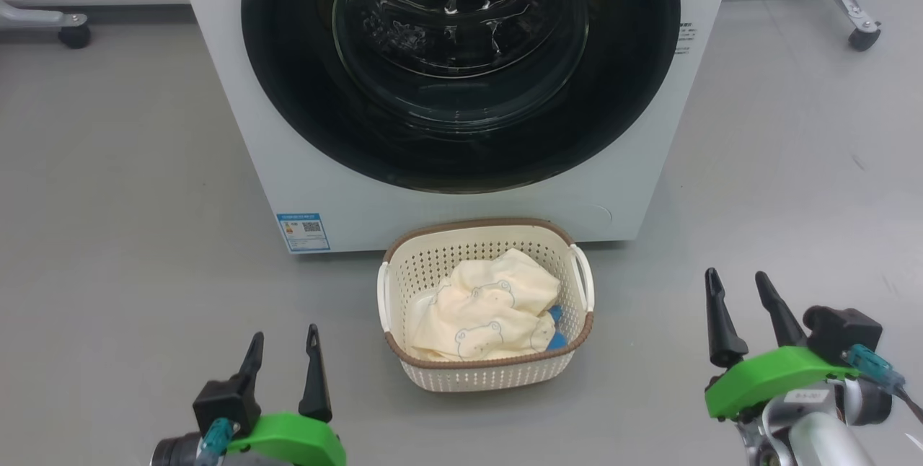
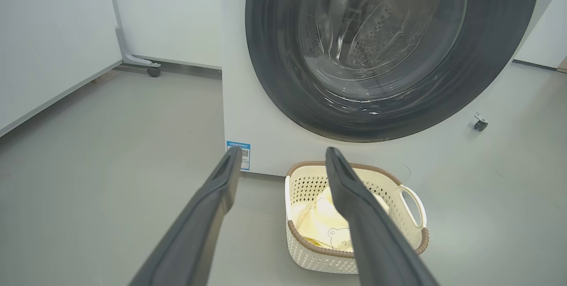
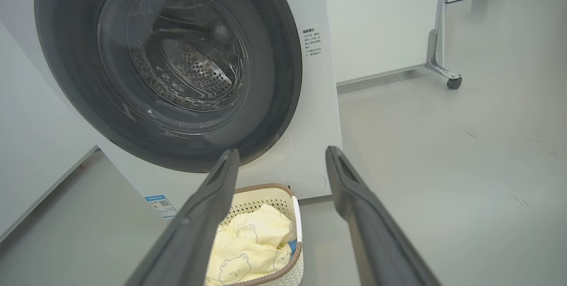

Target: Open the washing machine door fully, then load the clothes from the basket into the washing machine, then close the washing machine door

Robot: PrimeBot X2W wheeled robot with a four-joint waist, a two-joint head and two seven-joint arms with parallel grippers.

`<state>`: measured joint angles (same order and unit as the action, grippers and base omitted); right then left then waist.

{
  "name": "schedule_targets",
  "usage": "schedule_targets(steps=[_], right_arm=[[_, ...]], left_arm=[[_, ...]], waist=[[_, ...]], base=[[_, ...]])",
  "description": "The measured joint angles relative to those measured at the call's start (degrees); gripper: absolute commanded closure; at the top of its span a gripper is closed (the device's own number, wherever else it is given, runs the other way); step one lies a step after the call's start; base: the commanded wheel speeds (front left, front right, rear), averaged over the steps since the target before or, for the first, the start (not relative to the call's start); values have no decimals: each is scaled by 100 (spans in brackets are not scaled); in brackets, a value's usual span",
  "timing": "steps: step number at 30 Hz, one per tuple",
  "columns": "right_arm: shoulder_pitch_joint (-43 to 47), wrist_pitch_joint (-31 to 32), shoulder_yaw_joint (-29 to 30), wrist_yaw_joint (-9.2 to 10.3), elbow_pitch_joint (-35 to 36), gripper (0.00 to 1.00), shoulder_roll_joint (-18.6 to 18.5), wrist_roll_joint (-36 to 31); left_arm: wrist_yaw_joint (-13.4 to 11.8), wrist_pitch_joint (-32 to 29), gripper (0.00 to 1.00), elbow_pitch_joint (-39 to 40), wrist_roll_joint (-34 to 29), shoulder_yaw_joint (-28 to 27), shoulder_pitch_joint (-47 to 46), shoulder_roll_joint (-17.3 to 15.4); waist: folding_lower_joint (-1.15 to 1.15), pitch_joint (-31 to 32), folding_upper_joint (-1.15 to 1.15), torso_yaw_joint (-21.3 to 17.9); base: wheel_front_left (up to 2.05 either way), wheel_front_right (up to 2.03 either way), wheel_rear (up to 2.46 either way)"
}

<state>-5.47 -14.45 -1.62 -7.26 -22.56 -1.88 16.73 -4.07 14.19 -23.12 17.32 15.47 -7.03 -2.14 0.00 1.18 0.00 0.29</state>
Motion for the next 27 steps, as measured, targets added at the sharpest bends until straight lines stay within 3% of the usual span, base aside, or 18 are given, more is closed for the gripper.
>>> schedule_targets(steps=[20, 27], right_arm=[[-2, 0, 0, 0, -3, 0, -1, 0], [-33, 0, 0, 0, -8, 0, -1, 0]], left_arm=[[56, 0, 0, 73, 177, -7, -2, 0], [58, 0, 0, 52, 81, 27, -3, -1]], waist=[[0, 12, 0, 11], [0, 21, 0, 14]], base=[[0, 0, 0], [42, 42, -83]])
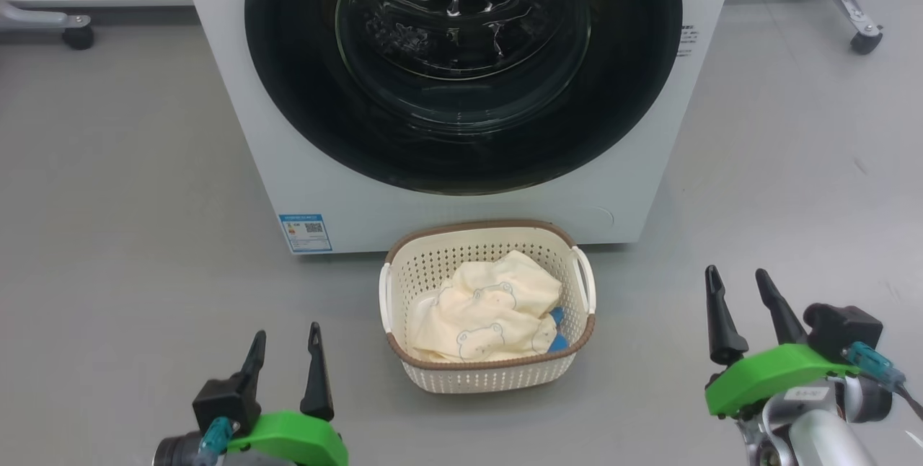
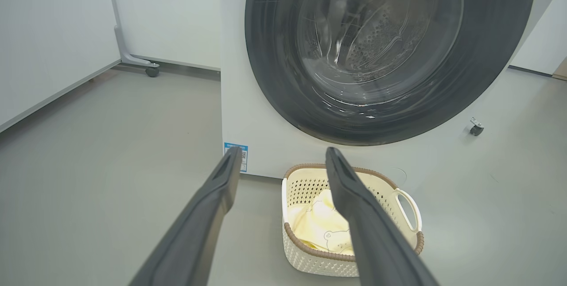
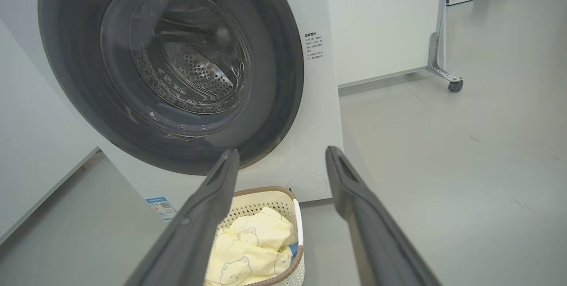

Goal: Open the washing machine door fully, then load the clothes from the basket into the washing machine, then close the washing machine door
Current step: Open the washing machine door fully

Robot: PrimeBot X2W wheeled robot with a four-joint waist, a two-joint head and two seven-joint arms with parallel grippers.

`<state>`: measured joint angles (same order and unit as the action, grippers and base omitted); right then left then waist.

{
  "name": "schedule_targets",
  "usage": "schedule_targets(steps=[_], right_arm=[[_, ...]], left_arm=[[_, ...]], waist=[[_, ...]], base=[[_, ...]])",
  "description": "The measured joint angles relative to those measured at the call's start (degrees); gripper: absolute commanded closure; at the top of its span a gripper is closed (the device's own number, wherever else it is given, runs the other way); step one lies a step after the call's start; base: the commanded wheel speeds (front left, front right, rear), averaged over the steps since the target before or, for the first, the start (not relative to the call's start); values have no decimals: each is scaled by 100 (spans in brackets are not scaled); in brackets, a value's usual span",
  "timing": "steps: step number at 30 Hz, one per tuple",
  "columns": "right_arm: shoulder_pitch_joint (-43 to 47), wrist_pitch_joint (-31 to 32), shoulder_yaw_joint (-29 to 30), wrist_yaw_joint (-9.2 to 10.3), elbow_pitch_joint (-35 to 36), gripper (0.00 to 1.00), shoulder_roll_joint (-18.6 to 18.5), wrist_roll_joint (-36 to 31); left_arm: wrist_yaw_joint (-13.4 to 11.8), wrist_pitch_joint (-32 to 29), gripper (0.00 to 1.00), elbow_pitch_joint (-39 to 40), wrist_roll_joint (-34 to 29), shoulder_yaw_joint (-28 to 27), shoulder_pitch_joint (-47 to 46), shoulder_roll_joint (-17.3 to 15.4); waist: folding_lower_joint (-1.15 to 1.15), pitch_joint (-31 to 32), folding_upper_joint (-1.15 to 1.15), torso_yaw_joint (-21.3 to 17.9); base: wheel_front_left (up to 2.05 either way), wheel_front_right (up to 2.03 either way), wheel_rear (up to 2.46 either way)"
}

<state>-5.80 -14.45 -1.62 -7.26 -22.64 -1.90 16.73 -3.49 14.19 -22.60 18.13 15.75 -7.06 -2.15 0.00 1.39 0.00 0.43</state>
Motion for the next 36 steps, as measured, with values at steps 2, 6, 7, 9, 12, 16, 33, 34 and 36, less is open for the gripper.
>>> schedule_targets(steps=[2, 6, 7, 9, 12, 16, 33, 34, 36], right_arm=[[-2, 0, 0, 0, -1, 0, 0, 0], [-5, 0, -8, 0, -7, 0, 3, 0], [-5, 0, -19, 0, -8, 0, 7, 0], [-32, 0, -23, 0, -8, 0, 3, 0], [-42, 0, -22, 0, -9, 0, 2, 0], [-41, 0, -21, 0, -15, 0, -4, 0], [-41, 0, -15, 0, -38, 0, -8, -1], [-41, 0, -14, 0, -41, 0, -8, -1], [-41, 0, -3, 0, -44, 0, -12, -1]], left_arm=[[26, 0, 0, -8, 0, 1, -1, -1], [42, 0, 0, -8, -9, 1, -1, -12], [42, 0, 0, -8, -23, 0, -1, -26], [42, 0, 0, -13, -42, 0, -1, -40], [42, 0, 0, -11, -42, 4, -1, -41], [42, 0, 0, -7, -53, 32, -1, -36], [-33, 1, 0, 113, -123, 23, -5, -36], [-63, 1, 0, 99, -174, 26, -7, -35], [-59, 1, 0, 99, -178, 29, -6, -33]], waist=[[0, 4, 0, 1], [0, 20, 0, -1], [0, 23, 0, -2], [0, 32, 0, -4], [0, 41, 0, -7], [0, 59, 0, -15], [0, 39, 0, -30], [0, 37, 0, -27], [0, 33, 0, -23]], base=[[77, 77, -154], [101, 101, -201], [120, 120, -241], [123, 123, -246], [123, 123, -246], [123, 123, -246], [123, 123, -245], [109, 109, -218], [97, 97, -194]])
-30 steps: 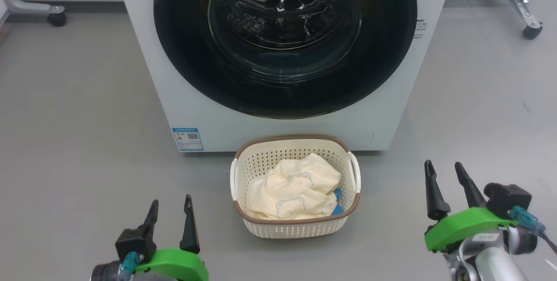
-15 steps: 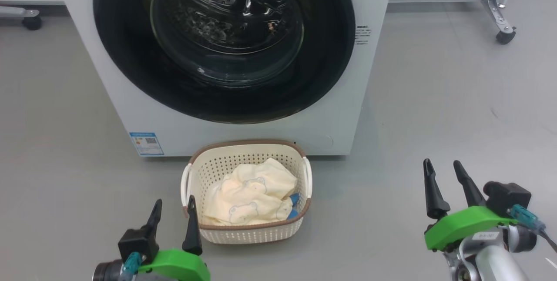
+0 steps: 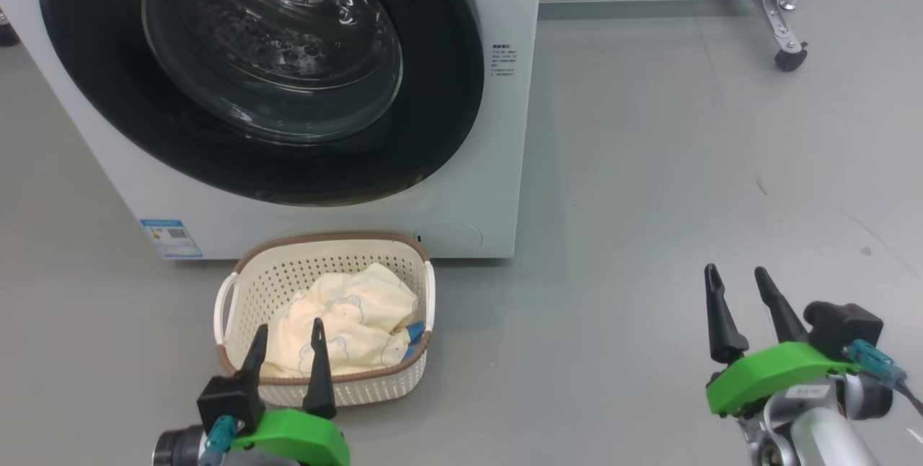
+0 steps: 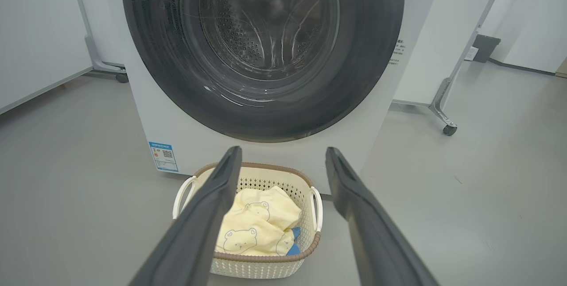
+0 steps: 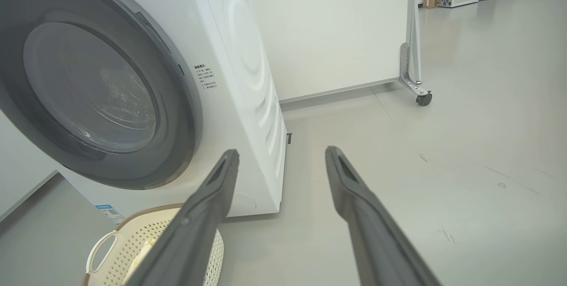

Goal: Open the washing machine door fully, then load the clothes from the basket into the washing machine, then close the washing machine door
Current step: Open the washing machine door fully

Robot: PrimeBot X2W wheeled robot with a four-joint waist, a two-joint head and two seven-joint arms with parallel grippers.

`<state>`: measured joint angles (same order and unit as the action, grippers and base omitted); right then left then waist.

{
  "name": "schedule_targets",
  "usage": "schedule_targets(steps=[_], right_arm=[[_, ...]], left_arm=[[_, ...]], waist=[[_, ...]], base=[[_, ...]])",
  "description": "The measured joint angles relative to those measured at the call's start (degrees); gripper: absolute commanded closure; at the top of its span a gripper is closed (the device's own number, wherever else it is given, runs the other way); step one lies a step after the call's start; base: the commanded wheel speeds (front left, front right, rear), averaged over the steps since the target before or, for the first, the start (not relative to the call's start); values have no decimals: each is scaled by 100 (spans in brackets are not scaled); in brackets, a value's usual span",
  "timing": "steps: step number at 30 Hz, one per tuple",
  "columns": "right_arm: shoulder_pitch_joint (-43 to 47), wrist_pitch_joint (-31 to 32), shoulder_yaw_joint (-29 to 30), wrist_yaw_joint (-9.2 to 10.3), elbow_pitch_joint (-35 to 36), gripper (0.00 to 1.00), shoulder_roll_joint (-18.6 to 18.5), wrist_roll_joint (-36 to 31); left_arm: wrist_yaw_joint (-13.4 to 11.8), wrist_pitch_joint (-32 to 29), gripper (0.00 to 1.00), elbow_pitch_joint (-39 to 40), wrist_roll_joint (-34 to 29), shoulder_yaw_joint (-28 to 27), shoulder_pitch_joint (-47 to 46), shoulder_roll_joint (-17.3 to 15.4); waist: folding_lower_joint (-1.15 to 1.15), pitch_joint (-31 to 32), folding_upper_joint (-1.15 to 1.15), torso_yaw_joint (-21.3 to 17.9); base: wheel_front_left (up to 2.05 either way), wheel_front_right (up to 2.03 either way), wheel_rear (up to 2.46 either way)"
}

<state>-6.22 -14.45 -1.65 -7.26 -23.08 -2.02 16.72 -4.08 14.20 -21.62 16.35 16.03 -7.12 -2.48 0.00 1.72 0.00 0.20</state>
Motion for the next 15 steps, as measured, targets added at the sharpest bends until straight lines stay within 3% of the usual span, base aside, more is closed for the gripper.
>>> schedule_targets(steps=[7, 15], right_arm=[[-1, 0, 21, 0, -18, 0, -48, 0], [-1, 0, 15, 0, -21, 0, -47, 0]], left_arm=[[2, 0, 0, 5, -8, 8, -2, 23], [1, 0, 0, 19, -23, 9, -2, 21]], waist=[[0, -9, 0, 25], [0, -24, 0, 34]], base=[[62, 62, -124], [9, 9, -18]])
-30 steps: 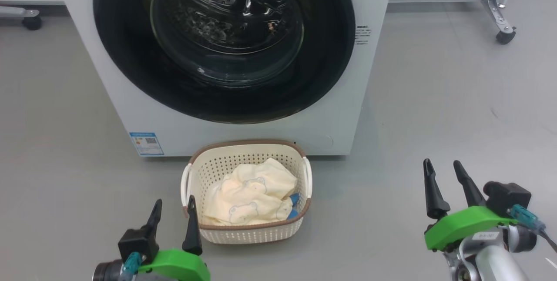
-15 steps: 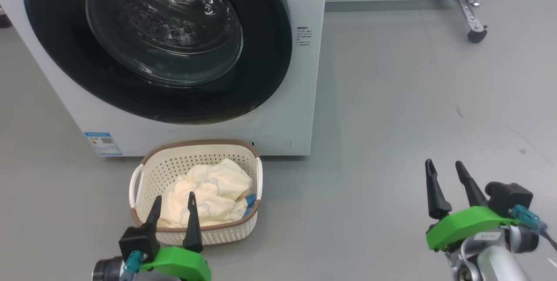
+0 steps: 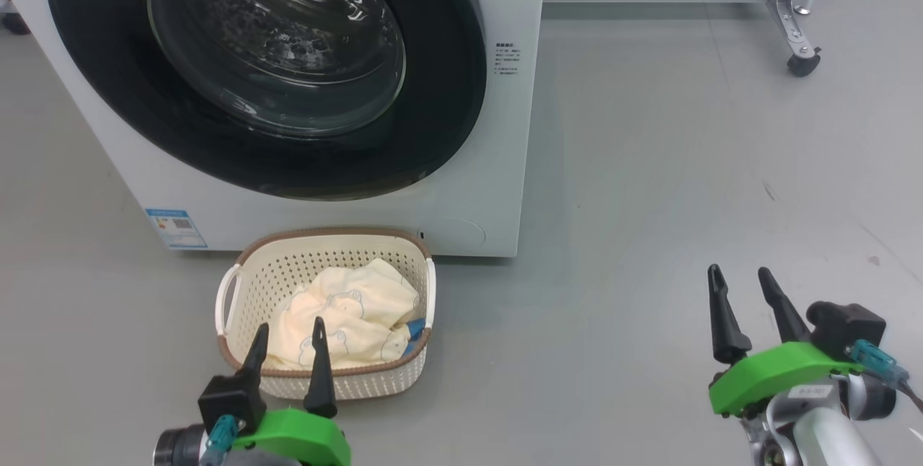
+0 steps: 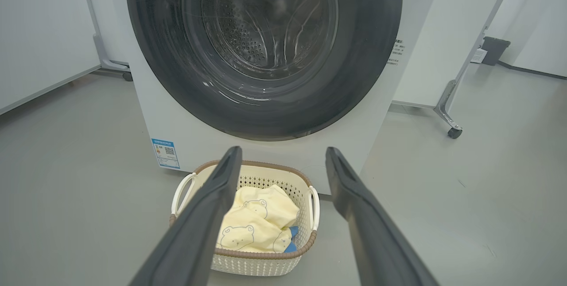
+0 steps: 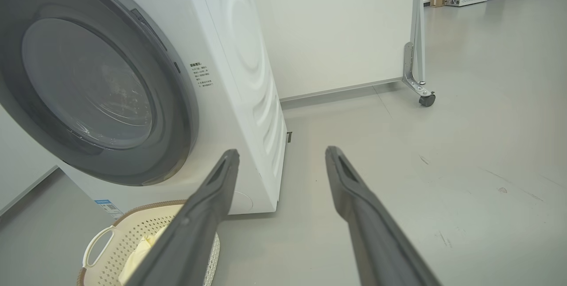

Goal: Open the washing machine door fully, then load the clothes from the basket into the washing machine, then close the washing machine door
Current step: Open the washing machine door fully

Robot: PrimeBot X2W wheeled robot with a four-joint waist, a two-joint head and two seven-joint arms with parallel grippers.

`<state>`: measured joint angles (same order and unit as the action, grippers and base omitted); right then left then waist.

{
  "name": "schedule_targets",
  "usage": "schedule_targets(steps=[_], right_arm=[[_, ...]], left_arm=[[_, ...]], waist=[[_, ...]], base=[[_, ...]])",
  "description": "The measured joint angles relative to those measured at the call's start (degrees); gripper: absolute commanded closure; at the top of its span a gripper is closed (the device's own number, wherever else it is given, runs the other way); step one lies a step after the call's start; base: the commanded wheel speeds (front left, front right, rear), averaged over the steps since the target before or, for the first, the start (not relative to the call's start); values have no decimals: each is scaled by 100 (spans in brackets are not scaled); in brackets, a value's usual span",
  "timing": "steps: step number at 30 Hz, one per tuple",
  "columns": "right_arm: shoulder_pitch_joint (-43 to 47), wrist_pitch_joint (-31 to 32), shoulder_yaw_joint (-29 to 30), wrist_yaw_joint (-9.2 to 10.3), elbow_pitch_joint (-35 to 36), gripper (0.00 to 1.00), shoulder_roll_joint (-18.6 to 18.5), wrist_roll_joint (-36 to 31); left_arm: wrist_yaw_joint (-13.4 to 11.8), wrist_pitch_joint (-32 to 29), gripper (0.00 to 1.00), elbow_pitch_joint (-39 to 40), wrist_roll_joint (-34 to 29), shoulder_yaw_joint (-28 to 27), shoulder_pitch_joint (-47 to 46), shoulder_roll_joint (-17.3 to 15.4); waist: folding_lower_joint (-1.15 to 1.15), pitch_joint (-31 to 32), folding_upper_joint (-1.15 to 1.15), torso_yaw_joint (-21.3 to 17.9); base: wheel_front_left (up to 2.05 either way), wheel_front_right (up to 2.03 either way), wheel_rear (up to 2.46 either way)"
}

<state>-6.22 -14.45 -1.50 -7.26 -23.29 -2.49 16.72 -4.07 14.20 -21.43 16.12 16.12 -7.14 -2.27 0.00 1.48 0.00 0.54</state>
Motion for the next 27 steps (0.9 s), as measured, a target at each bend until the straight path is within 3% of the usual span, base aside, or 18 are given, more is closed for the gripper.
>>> schedule_targets(steps=[27], right_arm=[[0, 0, -62, 0, -22, 0, 0, 1]], left_arm=[[1, 0, 0, -10, 0, -5, 0, -1]], waist=[[0, 19, 0, 26]], base=[[0, 0, 0]])
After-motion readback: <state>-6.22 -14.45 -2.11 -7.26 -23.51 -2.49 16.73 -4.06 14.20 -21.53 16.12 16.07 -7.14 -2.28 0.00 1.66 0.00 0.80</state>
